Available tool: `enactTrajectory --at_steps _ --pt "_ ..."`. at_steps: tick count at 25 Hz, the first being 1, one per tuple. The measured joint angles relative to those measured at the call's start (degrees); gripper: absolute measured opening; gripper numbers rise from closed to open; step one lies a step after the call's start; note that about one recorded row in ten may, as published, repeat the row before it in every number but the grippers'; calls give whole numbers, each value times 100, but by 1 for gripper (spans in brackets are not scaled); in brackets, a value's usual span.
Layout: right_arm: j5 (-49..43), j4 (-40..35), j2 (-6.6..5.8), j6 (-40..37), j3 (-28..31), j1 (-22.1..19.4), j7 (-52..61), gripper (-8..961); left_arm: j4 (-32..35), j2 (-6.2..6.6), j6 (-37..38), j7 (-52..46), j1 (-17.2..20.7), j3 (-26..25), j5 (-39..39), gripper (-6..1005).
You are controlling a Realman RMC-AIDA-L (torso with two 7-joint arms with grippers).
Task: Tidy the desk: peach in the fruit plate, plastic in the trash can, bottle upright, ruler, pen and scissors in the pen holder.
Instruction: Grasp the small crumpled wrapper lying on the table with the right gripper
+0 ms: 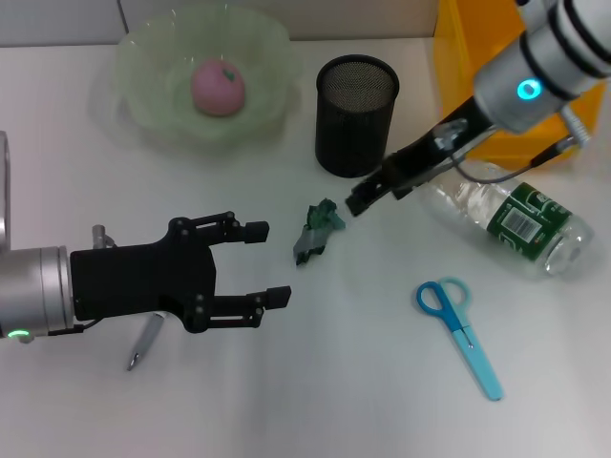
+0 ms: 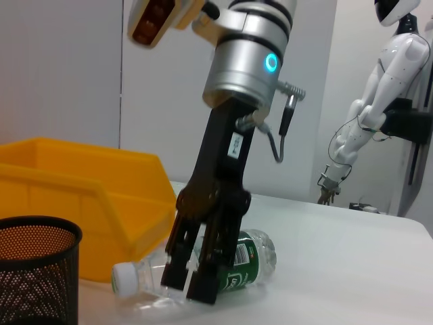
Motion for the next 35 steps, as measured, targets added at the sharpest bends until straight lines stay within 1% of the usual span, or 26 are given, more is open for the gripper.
enactTrajectory --at_steps 5,9,11,13,17,25,30,31,32,35 --pt "179 542 2 536 -62 3 -12 793 0 -3 -4 2 -9 0 0 801" --pt "307 886 9 995 -257 6 -11 793 0 -3 -41 2 -14 0 0 801" --pt "383 918 10 1050 -292 6 -11 792 2 -3 -60 2 -17 0 0 801" --pt "679 963 11 1200 -453 -18 -17 792 5 -3 -73 2 -20 0 0 801" --pt "917 1070 11 1417 -666 -14 -19 792 14 -3 -83 2 -27 0 0 801" --pt "990 1415 18 1847 -698 36 -26 791 3 -3 -200 1 -34 6 0 801" --pt "1063 1498 25 1963 -705 16 -40 790 0 -3 -210 2 -43 19 0 801" --pt "1139 1524 28 1976 -734 13 -61 790 0 -3 -210 6 -43 19 0 801" --pt "1407 1582 28 2034 -836 -3 -137 790 -1 -5 -210 29 -44 19 0 801" --pt "1648 1638 28 2137 -977 -21 -204 789 -6 -7 -210 60 -45 18 0 800"
